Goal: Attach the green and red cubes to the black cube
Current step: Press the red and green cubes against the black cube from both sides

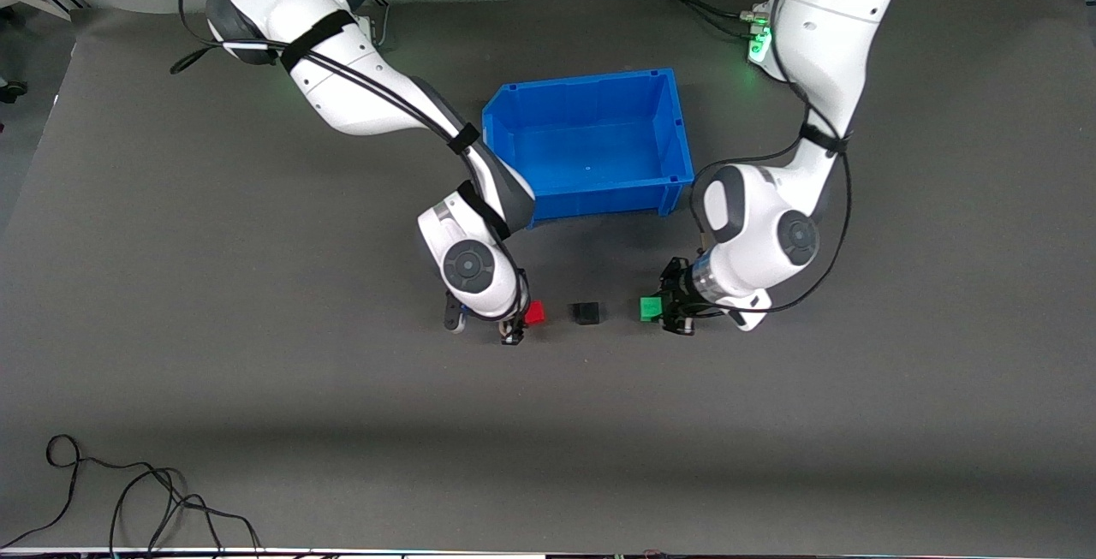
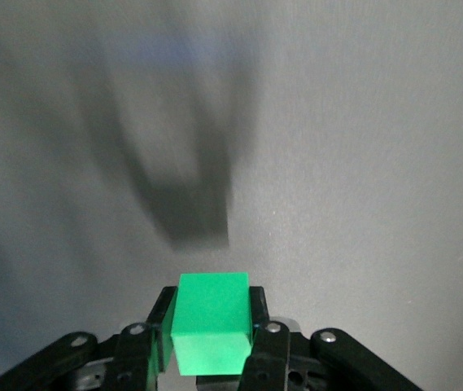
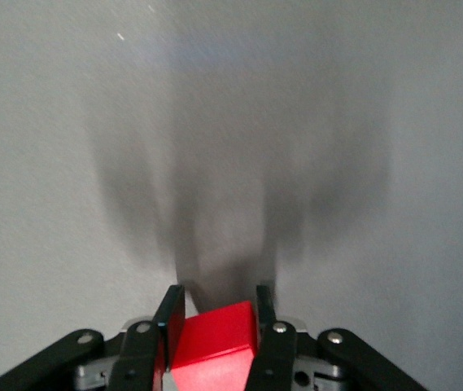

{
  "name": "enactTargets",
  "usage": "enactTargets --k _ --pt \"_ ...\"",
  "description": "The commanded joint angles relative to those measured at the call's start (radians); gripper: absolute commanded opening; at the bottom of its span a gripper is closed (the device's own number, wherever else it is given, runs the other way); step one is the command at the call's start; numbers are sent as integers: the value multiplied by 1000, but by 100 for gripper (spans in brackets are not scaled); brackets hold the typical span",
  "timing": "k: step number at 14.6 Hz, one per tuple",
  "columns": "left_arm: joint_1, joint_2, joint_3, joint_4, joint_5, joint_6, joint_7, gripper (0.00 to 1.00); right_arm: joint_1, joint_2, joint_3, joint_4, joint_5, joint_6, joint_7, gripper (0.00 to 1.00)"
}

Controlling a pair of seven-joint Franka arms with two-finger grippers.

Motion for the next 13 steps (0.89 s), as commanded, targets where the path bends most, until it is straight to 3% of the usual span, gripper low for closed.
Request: enactTargets --k 1,13 --pt "-29 52 16 68 0 2 -29 25 13 52 -10 72 1 -24 44 0" --pt "-49 127 -36 144 -40 54 -49 25 47 103 -10 145 -2 -24 125 0"
